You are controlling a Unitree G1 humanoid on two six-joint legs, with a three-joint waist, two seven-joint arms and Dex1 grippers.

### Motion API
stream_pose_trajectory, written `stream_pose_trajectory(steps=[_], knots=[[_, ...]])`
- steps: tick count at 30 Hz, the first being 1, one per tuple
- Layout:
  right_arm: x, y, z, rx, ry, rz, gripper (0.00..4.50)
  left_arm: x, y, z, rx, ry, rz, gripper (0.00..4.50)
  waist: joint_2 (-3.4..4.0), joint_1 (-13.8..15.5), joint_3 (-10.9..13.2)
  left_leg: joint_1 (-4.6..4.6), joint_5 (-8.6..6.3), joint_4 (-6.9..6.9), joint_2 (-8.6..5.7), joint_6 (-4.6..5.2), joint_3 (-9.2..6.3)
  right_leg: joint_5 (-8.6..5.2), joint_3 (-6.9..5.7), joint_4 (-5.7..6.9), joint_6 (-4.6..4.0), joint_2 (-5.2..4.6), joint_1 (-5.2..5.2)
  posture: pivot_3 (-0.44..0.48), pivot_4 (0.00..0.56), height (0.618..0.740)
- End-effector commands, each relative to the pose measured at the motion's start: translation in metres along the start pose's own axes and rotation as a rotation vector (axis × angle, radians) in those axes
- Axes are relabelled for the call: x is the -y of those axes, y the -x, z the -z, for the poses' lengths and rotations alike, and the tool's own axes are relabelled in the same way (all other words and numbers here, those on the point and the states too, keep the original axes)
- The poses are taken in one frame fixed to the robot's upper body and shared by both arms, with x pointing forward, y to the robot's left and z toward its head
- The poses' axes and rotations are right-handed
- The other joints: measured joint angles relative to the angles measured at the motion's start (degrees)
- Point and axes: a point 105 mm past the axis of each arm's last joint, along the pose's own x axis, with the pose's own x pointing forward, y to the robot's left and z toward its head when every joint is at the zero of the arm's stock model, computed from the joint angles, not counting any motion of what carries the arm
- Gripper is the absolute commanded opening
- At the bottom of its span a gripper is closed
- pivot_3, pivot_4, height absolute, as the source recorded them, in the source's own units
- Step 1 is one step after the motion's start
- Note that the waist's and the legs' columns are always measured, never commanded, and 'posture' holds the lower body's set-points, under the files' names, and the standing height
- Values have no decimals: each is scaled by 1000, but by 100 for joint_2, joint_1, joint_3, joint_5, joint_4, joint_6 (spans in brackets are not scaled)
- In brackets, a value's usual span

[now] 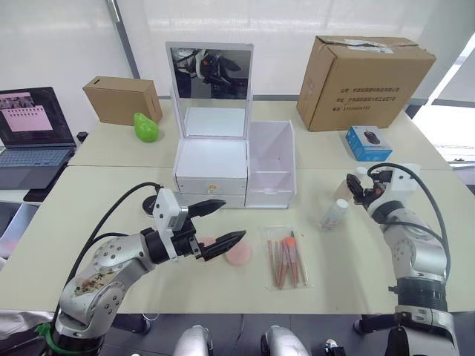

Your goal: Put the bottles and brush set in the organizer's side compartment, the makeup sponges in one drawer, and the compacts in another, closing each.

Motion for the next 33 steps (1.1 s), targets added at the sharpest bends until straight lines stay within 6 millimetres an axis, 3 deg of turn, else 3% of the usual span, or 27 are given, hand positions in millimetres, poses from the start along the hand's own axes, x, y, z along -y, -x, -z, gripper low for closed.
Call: stream_pose_trajectory(steps=[1, 4, 9, 14, 18, 25, 33], knots=[[-3, 0, -15, 61, 23, -13, 1805, 7, -3, -11, 28, -27, 26, 4500, 0, -2, 0, 0, 0, -1, 1, 0, 0, 0, 0, 0, 0, 1, 0, 0, 150, 740], [-4, 1, -18, 75, 25, -21, 913, 7, -4, -11, 28, -23, 29, 4500, 1, -1, 0, 0, 0, -2, 2, 0, 0, 0, 0, 0, 0, 1, -1, 0, 150, 740], [-7, 3, -35, 130, 30, -42, 907, 6, -2, -11, 22, -15, 33, 4500, 6, -3, 4, 0, 0, -2, 1, 0, 0, 0, 0, 0, 0, 1, -1, 0, 150, 740], [-47, 16, -101, 317, -35, -217, 907, 3, 1, -10, 20, -11, 29, 4500, 37, -14, 16, -3, 0, -4, 2, 0, -1, -1, 1, 0, 1, 2, -5, 0, 150, 740], [-87, 30, -130, 360, -117, -351, 907, 1, 1, -11, 27, -12, 22, 4500, 39, -18, 18, -3, 0, -7, 8, 0, -4, -1, 0, 0, 1, 7, -6, 0, 150, 740], [-145, 41, -124, 301, -138, -489, 907, -1, -2, -12, 41, -8, 17, 4500, 38, 4, 18, -5, 0, -3, 3, 0, -6, -1, -6, -2, 0, -1, -4, 0, 150, 740], [-157, 29, -85, 178, -67, -449, 907, -2, -4, -12, 47, -6, 21, 4500, 37, -2, 18, -18, 0, -3, 3, 0, -10, -1, -11, -4, 0, 1, -12, 0, 150, 740]])
